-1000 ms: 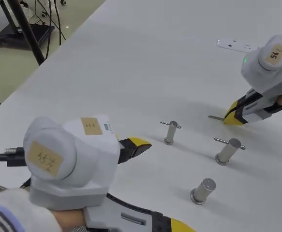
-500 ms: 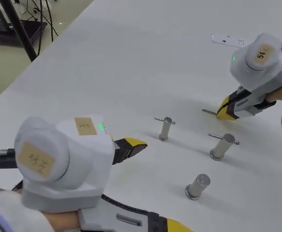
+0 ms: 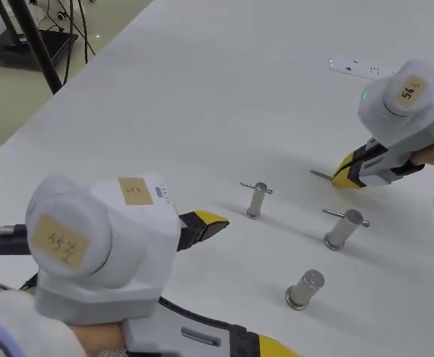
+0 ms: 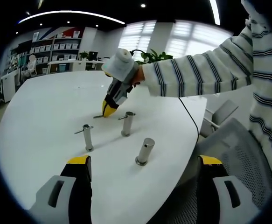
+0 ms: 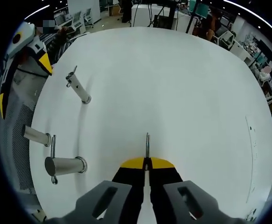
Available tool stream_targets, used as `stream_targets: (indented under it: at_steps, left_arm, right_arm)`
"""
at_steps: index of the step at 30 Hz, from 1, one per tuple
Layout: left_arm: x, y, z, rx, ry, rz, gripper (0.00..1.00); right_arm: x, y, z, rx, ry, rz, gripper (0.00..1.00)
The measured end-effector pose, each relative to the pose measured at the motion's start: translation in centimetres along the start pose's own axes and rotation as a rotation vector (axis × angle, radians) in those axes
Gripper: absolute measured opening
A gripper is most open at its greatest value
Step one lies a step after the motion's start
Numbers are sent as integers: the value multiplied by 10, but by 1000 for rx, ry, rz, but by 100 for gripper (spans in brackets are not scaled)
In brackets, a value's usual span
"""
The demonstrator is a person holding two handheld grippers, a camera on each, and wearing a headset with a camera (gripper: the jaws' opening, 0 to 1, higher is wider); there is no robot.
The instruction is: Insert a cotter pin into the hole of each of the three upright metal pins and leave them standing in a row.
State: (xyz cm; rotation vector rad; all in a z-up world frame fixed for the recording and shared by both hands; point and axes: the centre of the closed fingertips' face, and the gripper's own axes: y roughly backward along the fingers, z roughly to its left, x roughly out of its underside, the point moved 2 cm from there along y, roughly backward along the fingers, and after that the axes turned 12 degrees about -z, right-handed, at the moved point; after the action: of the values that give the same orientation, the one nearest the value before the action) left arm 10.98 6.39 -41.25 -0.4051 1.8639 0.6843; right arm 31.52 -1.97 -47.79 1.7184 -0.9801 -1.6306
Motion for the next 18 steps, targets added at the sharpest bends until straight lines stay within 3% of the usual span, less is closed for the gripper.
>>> stream_targets:
  at_steps: [9,18]
  left_arm:
    - [-1,2,1,1,1,-3,91]
    - [-7,2,1,1,-21,-16,90]
  right_arm:
    - [-3,10,1,40,22,-1,0]
    - [-15,34,6,88,45,-65,0]
